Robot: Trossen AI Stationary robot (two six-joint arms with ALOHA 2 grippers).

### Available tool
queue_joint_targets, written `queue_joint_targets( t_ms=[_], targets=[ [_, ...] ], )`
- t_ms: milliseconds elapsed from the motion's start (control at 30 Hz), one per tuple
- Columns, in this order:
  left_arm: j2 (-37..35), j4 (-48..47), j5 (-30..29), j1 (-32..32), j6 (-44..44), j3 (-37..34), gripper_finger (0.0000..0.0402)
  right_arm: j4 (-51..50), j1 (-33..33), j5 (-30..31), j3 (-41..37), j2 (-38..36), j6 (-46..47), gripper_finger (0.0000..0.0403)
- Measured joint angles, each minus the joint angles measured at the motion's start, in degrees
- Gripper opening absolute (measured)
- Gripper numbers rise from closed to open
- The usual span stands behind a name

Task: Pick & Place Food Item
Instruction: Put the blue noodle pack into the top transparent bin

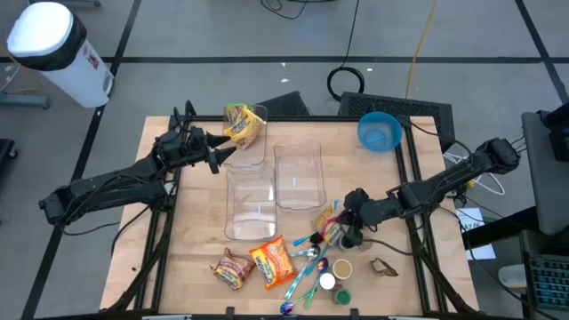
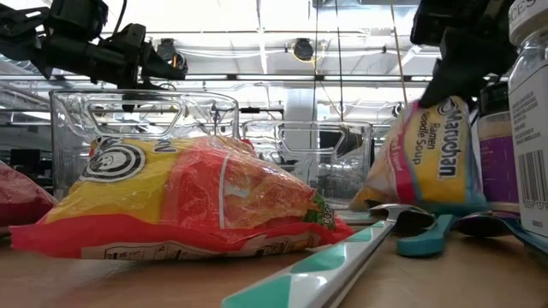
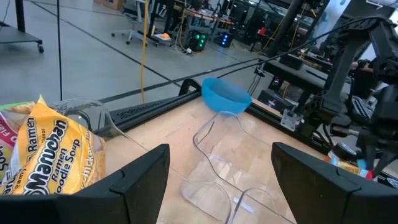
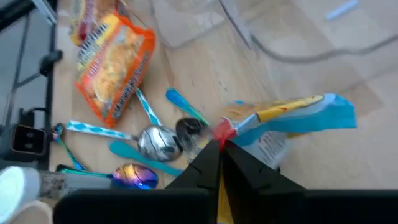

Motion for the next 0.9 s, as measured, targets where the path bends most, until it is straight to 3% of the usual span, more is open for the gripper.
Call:
queue_joint_targets(
  t_ms=[300,500,667,767,900],
  targets=[
    [0.0,0.0,0.0,0.0,-0.1,0.0,0.0283,3.4,0.0,0.0,0.0,-6.8,-10.0,0.0001],
    [1.2,1.4,4.1,-0.7,-3.2,0.0,0.0283,17.4,-0.1,0.1,0.0,-8.1,-32.6,0.0001],
    [4.2,11.6,5.3,-3.7,-5.5,0.0,0.0283,28.2,-3.9,-1.0,0.0,-6.7,-49.8,0.0],
    [7.5,19.8,5.0,-5.8,-7.9,0.0,0.0283,34.3,-8.8,-7.5,0.0,-4.6,-54.8,0.0],
    [12.2,28.5,5.1,-8.8,-9.2,1.0,0.0283,39.9,-16.5,-22.1,0.0,-1.5,-56.6,0.0]
  ],
)
